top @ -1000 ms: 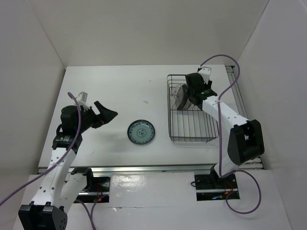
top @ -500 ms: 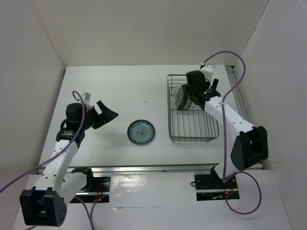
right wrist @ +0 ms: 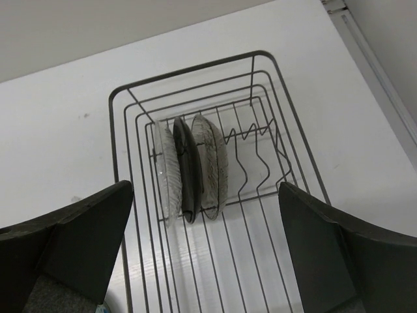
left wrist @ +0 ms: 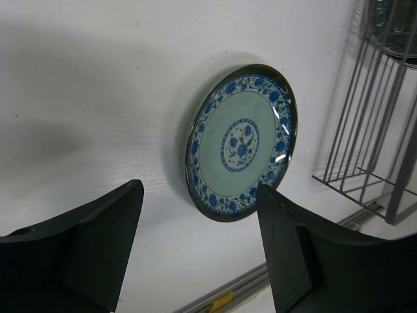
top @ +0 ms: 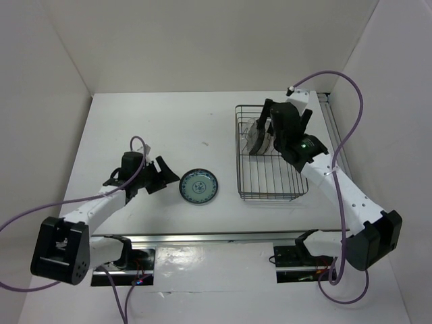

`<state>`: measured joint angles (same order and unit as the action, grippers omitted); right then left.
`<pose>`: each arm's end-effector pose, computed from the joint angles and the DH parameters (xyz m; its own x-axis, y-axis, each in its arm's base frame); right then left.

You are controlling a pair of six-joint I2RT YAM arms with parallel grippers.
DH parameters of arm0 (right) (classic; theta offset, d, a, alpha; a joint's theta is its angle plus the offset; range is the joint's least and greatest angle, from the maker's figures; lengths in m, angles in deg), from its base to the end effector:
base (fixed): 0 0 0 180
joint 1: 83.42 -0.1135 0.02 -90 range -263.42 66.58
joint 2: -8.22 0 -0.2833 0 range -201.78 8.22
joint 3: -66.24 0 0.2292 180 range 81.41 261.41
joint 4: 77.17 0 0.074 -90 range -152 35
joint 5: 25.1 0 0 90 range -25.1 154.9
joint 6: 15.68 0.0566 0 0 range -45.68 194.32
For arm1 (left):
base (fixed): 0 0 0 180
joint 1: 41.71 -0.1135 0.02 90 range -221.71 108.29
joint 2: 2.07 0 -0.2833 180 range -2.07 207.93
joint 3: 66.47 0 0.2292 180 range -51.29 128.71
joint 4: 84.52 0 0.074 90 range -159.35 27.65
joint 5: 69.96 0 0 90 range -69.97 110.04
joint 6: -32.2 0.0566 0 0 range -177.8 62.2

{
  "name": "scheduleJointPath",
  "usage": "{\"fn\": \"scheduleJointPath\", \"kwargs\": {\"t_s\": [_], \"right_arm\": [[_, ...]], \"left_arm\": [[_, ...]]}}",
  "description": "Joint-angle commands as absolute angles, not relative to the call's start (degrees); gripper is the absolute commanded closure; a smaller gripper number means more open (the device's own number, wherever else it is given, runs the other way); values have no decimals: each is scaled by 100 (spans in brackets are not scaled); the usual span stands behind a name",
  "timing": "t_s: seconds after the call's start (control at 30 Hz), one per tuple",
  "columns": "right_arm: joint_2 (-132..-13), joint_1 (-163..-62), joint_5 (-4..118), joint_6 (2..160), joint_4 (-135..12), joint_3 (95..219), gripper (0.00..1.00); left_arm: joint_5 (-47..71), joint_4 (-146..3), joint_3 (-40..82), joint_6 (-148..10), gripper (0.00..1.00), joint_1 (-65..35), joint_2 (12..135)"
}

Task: Load the plates into the dish rack

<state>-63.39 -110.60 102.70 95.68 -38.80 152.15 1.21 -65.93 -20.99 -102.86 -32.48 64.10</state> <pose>0.2481 0.0884 0.3905 -0.2880 0.1756 -0.9414 0.2596 0.9605 0.0998 0.2129 -0.0531 0.2109 -0.7234 -0.5612 -0.4021 -0.1609 0.7035 -0.6923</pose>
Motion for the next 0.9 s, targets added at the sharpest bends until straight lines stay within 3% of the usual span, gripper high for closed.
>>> {"fn": "scheduleJointPath", "kwargs": {"t_s": [0.0, 0.2, 0.33, 0.4, 0.77, 0.87], "right_arm": [[-6130, -11224, 10006, 9515, -4239, 15032, 0], [-5954, -11277, 10005, 9401, -4240, 15032, 0], [-5901, -11277, 9953, 9401, -4293, 15032, 0], [-5901, -11277, 9900, 9401, -4293, 15032, 0], [-5849, -11277, 9900, 9348, -4345, 15032, 0], [-5849, -11277, 9848, 9348, -4345, 15032, 0]], "left_arm": [[543, -7250, -2220, -10368, 18, -2968, 6744], [799, -7462, -2220, -10483, 19, -2634, 7229], [861, -7672, -2167, -10596, 26, -2580, 7562], [808, -7786, -2167, -10597, 35, -2580, 7720], [755, -8139, -2167, -10720, 35, -2413, 8266], [755, -8034, -2106, -10720, 57, -2361, 8397]]}}
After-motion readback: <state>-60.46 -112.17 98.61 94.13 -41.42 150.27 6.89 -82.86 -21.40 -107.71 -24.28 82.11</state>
